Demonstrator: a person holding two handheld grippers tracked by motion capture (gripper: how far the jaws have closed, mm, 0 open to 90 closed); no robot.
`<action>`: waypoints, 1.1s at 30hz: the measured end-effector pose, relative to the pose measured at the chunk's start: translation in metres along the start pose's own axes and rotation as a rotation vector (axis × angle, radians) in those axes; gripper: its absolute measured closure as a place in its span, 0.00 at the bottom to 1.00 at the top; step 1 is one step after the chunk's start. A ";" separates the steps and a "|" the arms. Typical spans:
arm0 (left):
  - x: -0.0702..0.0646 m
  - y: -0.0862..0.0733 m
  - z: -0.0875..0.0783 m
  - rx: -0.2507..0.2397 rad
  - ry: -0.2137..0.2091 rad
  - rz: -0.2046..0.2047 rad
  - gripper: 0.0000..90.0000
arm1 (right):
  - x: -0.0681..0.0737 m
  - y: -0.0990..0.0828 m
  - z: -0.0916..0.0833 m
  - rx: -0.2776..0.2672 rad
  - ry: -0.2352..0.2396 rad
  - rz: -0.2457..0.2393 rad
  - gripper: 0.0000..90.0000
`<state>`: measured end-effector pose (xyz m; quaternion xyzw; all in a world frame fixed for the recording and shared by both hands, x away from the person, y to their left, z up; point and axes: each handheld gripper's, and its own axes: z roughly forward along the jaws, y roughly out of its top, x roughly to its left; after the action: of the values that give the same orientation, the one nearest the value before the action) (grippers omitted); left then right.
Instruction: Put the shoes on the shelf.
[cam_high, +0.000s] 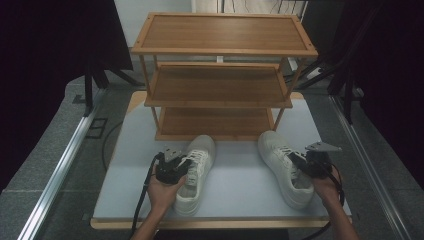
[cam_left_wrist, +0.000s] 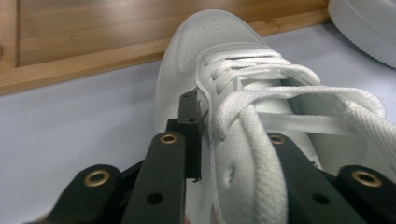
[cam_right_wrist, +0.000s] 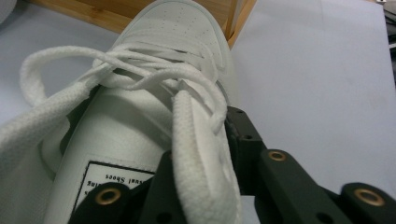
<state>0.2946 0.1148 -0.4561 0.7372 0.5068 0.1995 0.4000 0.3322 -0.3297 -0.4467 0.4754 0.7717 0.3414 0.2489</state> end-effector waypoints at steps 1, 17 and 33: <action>0.000 0.000 0.000 -0.004 0.002 0.003 0.88 | 0.000 0.000 0.000 -0.002 -0.001 0.000 0.92; 0.035 -0.001 -0.025 -0.158 -0.198 -0.217 0.91 | -0.008 -0.010 -0.026 -0.178 0.104 0.198 0.93; 0.048 0.001 -0.050 -0.304 -0.381 -0.338 0.90 | 0.006 -0.014 -0.045 -0.301 0.177 0.290 0.93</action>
<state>0.2795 0.1772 -0.4312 0.5979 0.5026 0.0619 0.6214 0.2900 -0.3418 -0.4290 0.5069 0.6545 0.5254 0.1967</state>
